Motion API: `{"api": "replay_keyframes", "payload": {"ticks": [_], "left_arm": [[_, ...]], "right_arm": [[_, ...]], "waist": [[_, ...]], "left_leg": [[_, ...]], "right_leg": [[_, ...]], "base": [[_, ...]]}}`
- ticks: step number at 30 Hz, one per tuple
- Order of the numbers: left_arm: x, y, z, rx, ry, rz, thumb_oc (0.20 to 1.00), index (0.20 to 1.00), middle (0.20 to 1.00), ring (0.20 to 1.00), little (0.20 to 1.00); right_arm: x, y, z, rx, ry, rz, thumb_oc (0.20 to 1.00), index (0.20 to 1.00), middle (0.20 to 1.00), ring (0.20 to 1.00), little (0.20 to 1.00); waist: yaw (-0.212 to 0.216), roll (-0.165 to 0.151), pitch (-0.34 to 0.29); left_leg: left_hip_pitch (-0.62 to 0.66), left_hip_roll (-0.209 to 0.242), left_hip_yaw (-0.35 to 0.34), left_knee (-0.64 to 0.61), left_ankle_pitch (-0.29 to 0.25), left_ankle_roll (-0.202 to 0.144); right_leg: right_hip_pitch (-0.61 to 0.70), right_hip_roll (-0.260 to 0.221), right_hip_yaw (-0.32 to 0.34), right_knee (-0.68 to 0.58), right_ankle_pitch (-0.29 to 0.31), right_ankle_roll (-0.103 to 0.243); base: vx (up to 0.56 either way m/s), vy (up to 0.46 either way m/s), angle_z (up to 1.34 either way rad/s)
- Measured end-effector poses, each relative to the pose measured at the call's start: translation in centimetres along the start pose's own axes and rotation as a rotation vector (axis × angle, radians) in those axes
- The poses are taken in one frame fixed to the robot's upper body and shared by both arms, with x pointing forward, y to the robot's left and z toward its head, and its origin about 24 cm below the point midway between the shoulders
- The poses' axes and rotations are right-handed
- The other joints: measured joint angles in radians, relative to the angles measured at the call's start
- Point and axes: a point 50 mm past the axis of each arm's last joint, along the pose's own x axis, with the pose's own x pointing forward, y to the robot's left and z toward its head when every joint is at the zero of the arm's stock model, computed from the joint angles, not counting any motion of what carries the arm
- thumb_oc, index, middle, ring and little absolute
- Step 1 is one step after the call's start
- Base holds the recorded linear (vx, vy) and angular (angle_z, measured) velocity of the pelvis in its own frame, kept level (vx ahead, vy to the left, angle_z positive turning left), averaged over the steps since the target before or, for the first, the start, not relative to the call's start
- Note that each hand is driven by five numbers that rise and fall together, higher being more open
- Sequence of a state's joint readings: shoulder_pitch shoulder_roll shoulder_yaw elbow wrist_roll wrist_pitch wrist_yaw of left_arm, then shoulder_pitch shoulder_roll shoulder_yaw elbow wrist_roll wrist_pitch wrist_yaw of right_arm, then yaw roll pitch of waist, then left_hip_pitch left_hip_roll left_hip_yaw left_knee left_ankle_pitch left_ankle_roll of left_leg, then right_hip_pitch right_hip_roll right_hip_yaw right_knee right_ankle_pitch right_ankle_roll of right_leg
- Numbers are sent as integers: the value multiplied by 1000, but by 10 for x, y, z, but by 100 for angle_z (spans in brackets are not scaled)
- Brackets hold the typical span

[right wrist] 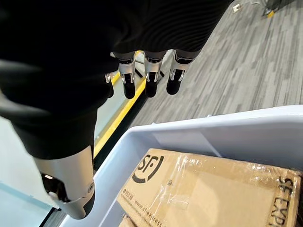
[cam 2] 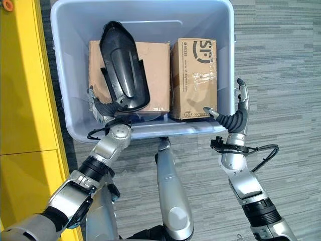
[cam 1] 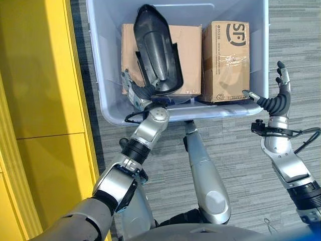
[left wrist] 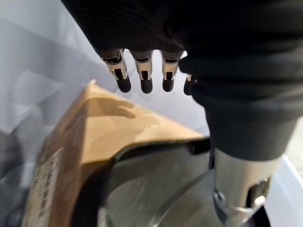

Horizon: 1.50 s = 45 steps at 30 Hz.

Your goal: Move parts from the plastic box to the shelf.

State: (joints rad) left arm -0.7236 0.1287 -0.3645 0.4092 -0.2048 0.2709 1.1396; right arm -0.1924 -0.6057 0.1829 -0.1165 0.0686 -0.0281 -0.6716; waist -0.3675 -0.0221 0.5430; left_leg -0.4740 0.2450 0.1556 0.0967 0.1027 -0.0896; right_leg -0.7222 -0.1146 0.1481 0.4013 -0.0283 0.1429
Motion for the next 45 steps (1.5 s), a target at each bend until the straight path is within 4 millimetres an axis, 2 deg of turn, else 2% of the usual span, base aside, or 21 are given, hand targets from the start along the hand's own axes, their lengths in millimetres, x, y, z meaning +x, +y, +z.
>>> {"api": "replay_keyframes", "payload": {"ticks": [8,12,18,24,30,37,45], "left_arm": [[5,-7,28,-35,-71,-14,1000,1000,1000,1000,1000],[6,-9,32,-37,-86,-41,1000,1000,1000,1000,1000],[15,-13,42,72,-137,-22,1000,1000,1000,1000,1000],[26,-9,29,177,-84,27,1000,1000,1000,1000,1000],[26,-9,12,221,28,48,1000,1000,1000,1000,1000],[35,-3,12,252,73,177,1000,1000,1000,1000,1000],[36,-3,15,249,65,183,1000,1000,1000,1000,1000]], "right_arm": [[0,0,0,7,7,1,1000,1000,1000,1000,1000],[0,0,-2,16,21,1,1000,1000,1000,1000,1000],[-1,2,-3,17,24,9,1000,1000,1000,1000,1000],[-1,4,-7,36,64,20,1000,1000,1000,1000,1000],[-3,6,-8,37,72,32,1000,1000,1000,1000,1000],[0,8,-6,67,84,27,1000,1000,1000,1000,1000],[-1,13,-6,84,98,41,1000,1000,1000,1000,1000]], "waist": [[-3,0,0],[-5,-1,0],[-18,-3,0],[-24,-5,-1],[-22,-29,0],[-23,-32,-1],[-22,-36,-4]], "left_leg": [[-4,0,0,1,0,0],[-12,0,-1,7,-2,0],[-19,1,0,12,-5,-4],[-24,4,0,15,-7,-6],[-36,9,0,28,-12,-14],[-74,10,-1,35,-12,-14],[-87,11,-2,37,-16,-9]], "right_leg": [[-4,0,0,0,0,0],[-9,0,0,1,0,0],[-15,1,2,3,0,0],[-21,5,3,4,0,0],[-34,9,3,10,1,-2],[-74,11,4,22,1,-4],[-86,11,4,23,0,-4]], "base": [[0,0,0],[0,0,0],[0,0,0],[4,-45,-2],[2,-10,-1],[-20,-43,0],[-16,-50,0]]}}
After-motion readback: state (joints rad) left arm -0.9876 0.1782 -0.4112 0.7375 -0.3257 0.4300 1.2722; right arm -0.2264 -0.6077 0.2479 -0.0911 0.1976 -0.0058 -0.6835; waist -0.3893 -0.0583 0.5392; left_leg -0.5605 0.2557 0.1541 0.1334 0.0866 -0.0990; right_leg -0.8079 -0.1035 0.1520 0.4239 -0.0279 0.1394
